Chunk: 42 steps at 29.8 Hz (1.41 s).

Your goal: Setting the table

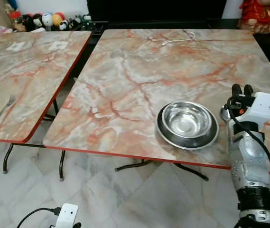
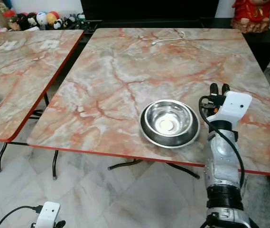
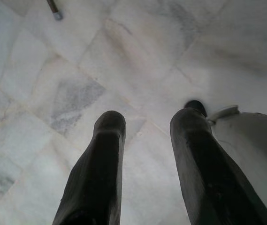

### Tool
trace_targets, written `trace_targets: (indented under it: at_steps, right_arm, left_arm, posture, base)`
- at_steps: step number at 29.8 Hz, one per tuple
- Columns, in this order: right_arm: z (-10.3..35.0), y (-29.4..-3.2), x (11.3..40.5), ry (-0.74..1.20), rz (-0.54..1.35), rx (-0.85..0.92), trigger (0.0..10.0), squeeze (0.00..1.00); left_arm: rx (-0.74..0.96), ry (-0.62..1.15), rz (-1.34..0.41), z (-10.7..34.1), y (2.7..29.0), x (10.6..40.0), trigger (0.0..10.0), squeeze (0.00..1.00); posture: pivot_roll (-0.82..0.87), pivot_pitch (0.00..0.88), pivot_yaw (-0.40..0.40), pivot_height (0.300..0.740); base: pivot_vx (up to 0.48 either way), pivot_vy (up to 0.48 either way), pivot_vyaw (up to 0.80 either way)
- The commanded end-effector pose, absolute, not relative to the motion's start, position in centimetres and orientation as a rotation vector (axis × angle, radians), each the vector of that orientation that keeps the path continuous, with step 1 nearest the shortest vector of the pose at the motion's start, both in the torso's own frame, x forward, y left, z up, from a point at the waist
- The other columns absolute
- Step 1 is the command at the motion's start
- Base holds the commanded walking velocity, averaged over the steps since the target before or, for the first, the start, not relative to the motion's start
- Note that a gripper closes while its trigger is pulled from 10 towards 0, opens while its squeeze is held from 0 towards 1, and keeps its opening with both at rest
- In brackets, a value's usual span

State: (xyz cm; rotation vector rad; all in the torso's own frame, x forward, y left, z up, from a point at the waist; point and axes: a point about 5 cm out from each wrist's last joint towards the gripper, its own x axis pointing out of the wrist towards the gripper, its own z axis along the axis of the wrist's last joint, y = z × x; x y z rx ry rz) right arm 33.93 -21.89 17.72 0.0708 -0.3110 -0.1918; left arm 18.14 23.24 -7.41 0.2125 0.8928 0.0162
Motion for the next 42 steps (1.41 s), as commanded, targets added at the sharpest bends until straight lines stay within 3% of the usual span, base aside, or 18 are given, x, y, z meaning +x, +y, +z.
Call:
trace_targets:
  at_steps: [1, 17, 24, 42]
  right_arm:
    - [17.9, -21.0, 33.9, -0.327, -0.172, 0.08, 10.0, 0.0]
    - [17.6, -19.5, 33.9, -0.315, -0.157, 0.092, 10.0, 0.0]
    - [17.4, -19.3, 33.8, -0.312, -0.159, 0.099, 10.0, 0.0]
    - [17.3, -19.3, 34.2, -0.295, -0.165, 0.093, 10.0, 0.0]
  left_arm:
    - [0.197, 0.935, 0.05, -7.8, 24.2, 17.0, 10.0, 0.0]
    - [0.202, 0.964, 0.07, -8.0, 25.3, 15.7, 10.0, 0.0]
    - [0.196, 0.966, 0.056, -8.4, 23.9, 15.6, 10.0, 0.0]
    - [0.184, 0.964, 0.063, -8.5, 23.7, 15.6, 10.0, 0.0]
  posture:
    - [-0.08, 0.065, 0.062, 0.74]
    - [-0.09, 0.006, 0.06, 0.74]
    - [-0.09, 0.0, 0.056, 0.74]
    - [-0.09, 0.0, 0.052, 0.74]
  base:
    - [0.0, 0.48, 0.0]
    - [0.0, 0.48, 0.0]
    - [0.0, 0.48, 0.0]
    - [0.0, 0.48, 0.0]
